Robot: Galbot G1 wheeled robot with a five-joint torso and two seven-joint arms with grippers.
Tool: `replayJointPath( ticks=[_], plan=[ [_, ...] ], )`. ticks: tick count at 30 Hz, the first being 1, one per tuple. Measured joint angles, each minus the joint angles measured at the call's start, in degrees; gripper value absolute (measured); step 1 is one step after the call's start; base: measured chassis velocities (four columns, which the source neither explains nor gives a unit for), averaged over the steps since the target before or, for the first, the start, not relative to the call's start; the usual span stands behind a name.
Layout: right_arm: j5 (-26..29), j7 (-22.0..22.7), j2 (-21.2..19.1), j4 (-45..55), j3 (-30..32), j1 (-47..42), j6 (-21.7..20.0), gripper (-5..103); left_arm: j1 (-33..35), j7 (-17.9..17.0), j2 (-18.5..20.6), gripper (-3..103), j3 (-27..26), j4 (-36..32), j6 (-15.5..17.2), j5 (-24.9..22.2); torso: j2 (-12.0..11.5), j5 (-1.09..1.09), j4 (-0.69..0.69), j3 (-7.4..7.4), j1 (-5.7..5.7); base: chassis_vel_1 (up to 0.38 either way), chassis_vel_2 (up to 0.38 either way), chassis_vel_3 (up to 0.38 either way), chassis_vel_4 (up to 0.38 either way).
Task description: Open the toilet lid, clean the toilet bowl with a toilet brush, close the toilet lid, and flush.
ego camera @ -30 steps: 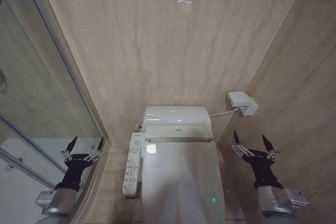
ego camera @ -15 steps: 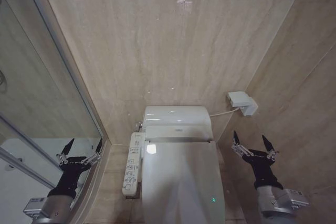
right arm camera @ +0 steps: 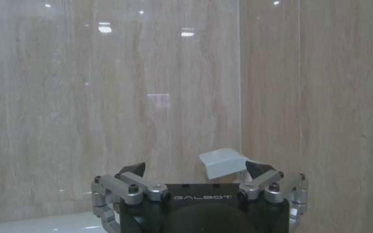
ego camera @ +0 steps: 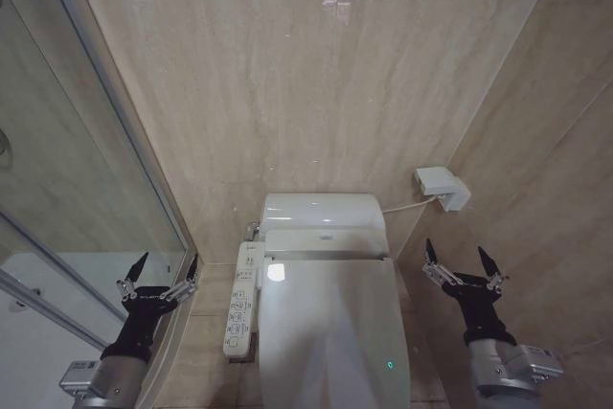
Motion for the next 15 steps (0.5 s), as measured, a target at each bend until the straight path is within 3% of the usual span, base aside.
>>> replayJointPath(
  ticks=[15],
  plan=[
    [0.0,0.0,0.0,0.0,0.0,0.0,0.0,100,-0.3,0.4,0.3,100,-0.5,0.5,-0.1,0.2,0.0,0.00,0.00,0.00,0.00,0.000,0.000,0.000,0.000]
  ],
)
